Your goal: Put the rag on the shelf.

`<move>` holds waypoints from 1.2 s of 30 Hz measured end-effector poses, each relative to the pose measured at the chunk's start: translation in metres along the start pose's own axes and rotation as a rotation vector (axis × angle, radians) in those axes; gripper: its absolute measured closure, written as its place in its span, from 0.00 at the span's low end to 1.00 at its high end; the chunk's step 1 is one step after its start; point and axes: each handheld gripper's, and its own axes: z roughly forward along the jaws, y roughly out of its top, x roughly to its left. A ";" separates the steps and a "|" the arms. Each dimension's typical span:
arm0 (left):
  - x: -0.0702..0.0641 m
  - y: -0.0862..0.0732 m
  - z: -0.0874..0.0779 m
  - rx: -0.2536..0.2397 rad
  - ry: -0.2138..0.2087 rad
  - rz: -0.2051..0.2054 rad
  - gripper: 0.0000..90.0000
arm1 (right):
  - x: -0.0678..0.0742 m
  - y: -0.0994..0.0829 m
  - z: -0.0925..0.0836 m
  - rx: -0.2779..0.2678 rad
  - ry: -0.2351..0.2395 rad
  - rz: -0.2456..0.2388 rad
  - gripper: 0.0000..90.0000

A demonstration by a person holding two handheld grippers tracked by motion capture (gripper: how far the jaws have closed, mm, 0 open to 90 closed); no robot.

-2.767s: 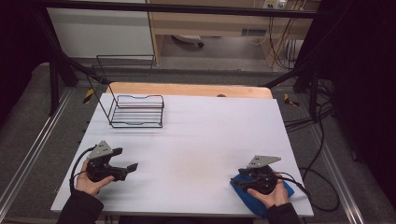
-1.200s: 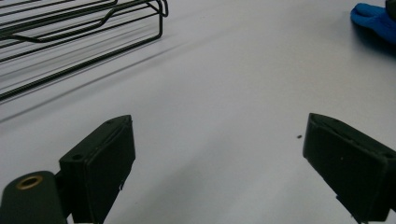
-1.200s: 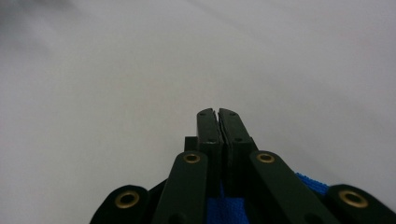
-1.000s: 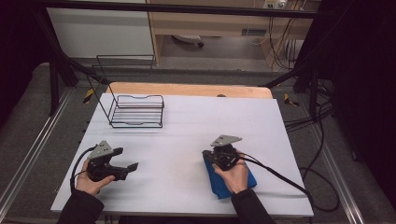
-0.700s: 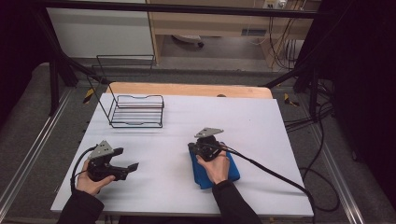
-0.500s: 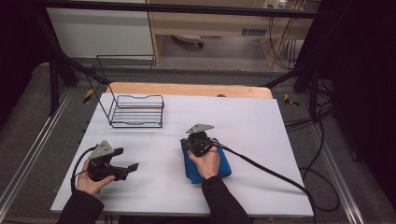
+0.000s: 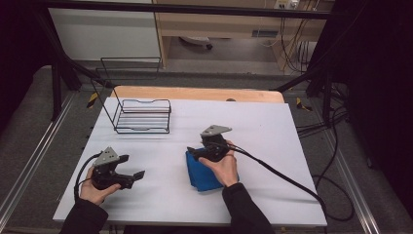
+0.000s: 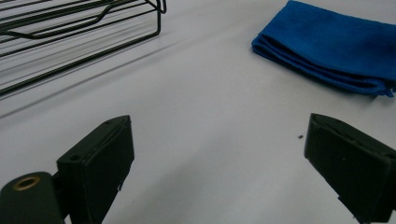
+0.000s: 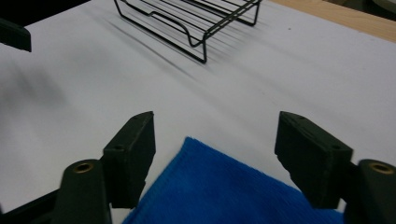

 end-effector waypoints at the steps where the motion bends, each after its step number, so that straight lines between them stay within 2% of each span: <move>1: 0.000 0.000 0.000 0.003 0.001 0.000 0.09 | -0.004 -0.002 -0.008 0.003 -0.004 0.008 0.28; 5: -0.001 0.001 0.001 0.005 0.004 0.003 0.08 | -0.019 -0.020 -0.033 0.036 -0.015 0.000 0.30; 9: -0.003 0.002 0.002 0.015 0.016 -0.001 0.08 | -0.034 -0.050 -0.053 0.058 -0.009 0.041 0.39; 11: -0.006 0.003 0.004 0.020 0.012 -0.003 0.08 | -0.039 -0.061 -0.062 0.100 -0.021 0.042 0.39; 15: -0.017 0.008 0.010 0.033 0.000 -0.018 0.09 | -0.043 -0.079 -0.080 0.101 -0.027 0.061 0.46; 21: -0.048 0.021 0.031 0.065 -0.013 -0.048 0.15 | -0.046 -0.098 -0.094 0.124 -0.041 0.092 0.46; 24: -0.066 0.030 0.045 0.088 -0.029 -0.032 0.20 | -0.049 -0.105 -0.097 0.116 -0.046 0.117 0.48; 28: -0.090 0.039 0.068 0.097 -0.074 -0.051 0.27 | -0.049 -0.106 -0.096 0.097 -0.036 0.136 0.54; 30: -0.099 0.042 0.081 0.116 -0.089 -0.056 0.31 | -0.048 -0.108 -0.092 0.112 -0.043 0.134 0.56; 36: -0.121 0.043 0.114 0.182 -0.076 -0.078 0.36 | -0.049 -0.109 -0.088 0.118 -0.052 0.126 0.61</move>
